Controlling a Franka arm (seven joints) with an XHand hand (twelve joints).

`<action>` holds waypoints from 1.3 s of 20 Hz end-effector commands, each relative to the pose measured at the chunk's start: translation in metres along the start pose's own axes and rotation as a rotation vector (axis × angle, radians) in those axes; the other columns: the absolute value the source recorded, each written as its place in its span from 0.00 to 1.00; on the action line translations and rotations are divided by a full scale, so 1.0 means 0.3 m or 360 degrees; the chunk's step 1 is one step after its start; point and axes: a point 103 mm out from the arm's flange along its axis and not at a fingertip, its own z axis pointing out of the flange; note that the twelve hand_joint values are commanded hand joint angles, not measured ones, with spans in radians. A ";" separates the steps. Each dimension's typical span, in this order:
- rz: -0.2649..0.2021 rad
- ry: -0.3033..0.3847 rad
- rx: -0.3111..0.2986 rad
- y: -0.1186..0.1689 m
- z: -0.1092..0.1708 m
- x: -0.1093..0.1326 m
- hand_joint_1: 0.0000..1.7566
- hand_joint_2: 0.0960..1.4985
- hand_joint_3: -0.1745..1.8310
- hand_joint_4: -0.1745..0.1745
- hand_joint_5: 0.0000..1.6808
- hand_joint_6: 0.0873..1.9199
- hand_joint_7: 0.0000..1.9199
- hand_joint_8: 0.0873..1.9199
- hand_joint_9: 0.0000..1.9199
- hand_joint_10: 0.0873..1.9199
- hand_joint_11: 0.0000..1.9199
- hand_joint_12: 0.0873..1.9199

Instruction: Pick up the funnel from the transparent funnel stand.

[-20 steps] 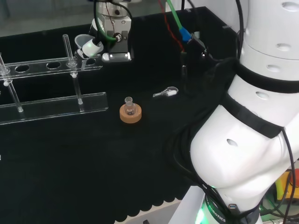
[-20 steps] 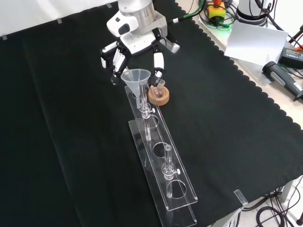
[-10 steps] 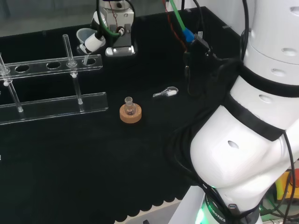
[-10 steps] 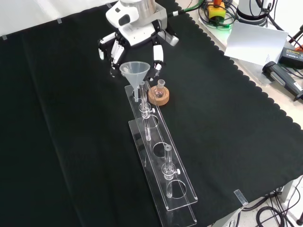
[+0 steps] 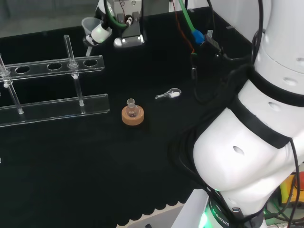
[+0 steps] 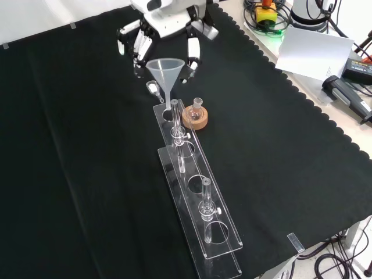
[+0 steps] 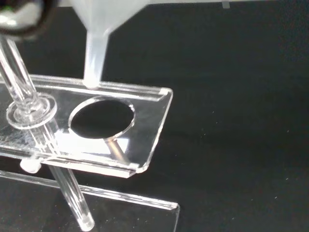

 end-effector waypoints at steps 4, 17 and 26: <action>-0.0049 -0.0084 -0.0016 -0.046 -0.085 -0.060 0.51 0.30 0.45 0.78 0.55 0.19 0.63 0.06 0.46 0.11 0.00 0.61; -0.0082 -0.0207 0.0020 -0.134 -0.161 -0.143 0.51 0.30 0.46 0.83 0.56 0.21 0.64 0.06 0.46 0.11 0.00 0.60; -0.0057 -0.0276 0.0061 -0.206 -0.171 -0.203 0.51 0.30 0.46 0.84 0.57 0.22 0.65 0.06 0.46 0.11 0.00 0.60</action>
